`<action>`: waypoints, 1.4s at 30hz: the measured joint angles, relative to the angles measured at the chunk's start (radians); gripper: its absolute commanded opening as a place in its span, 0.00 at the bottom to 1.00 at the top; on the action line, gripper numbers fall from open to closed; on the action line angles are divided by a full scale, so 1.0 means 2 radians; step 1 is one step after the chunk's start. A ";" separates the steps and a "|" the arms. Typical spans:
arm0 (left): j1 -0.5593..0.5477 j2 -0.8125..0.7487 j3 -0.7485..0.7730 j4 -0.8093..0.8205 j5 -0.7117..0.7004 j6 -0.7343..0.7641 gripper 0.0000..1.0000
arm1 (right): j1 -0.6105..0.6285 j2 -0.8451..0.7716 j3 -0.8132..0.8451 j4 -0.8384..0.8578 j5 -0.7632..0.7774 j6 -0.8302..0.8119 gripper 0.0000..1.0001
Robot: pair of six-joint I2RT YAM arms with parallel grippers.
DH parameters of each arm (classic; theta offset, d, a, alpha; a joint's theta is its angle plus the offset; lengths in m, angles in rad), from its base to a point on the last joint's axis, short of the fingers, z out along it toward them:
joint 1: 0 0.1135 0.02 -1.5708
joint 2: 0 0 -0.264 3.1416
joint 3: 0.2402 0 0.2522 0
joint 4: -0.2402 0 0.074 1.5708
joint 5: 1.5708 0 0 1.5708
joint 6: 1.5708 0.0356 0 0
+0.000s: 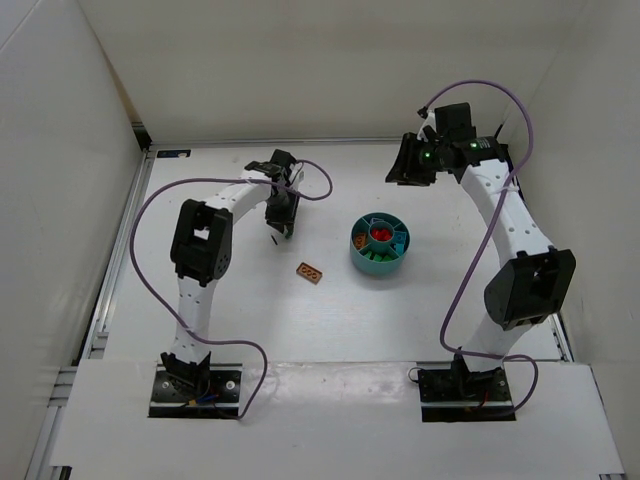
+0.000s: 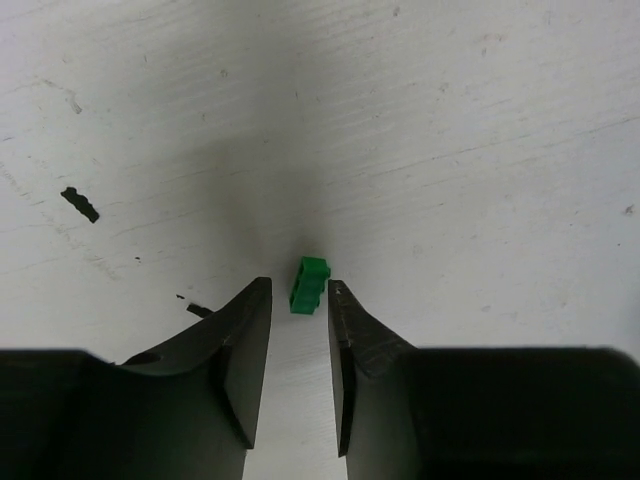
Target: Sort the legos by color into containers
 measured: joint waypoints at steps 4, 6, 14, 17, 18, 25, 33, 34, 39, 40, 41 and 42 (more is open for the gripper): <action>-0.002 0.010 0.014 -0.019 -0.005 0.002 0.42 | -0.006 0.000 -0.008 0.004 -0.003 0.005 0.42; -0.002 0.017 0.022 -0.031 -0.007 0.002 0.43 | -0.010 0.000 -0.011 0.004 -0.004 0.005 0.42; -0.006 0.057 0.100 -0.089 -0.016 0.003 0.43 | -0.025 0.000 -0.016 0.012 -0.008 0.005 0.42; -0.007 0.070 0.119 -0.104 -0.020 0.004 0.41 | -0.030 0.000 -0.017 0.016 -0.012 0.006 0.42; -0.007 0.072 0.121 -0.111 -0.021 0.004 0.39 | -0.032 0.000 -0.019 0.019 -0.013 0.006 0.42; -0.008 0.084 0.139 -0.149 -0.021 0.003 0.35 | -0.052 -0.001 -0.027 0.025 -0.013 0.007 0.42; -0.008 0.097 0.166 -0.173 -0.021 -0.002 0.16 | -0.063 -0.001 -0.027 0.028 -0.013 0.007 0.42; -0.008 0.097 0.167 -0.175 -0.021 -0.002 0.14 | -0.063 -0.001 -0.027 0.028 -0.013 0.007 0.42; -0.008 0.097 0.169 -0.179 -0.019 -0.002 0.07 | -0.064 -0.001 -0.027 0.030 -0.013 0.007 0.42; -0.008 0.097 0.169 -0.180 -0.018 -0.001 0.05 | -0.064 -0.002 -0.027 0.030 -0.014 0.007 0.42; -0.008 0.097 0.169 -0.181 -0.013 0.000 0.05 | -0.065 -0.003 -0.029 0.031 -0.014 0.007 0.42; -0.008 0.097 0.170 -0.180 -0.009 0.001 0.05 | -0.065 -0.005 -0.032 0.031 -0.014 0.007 0.42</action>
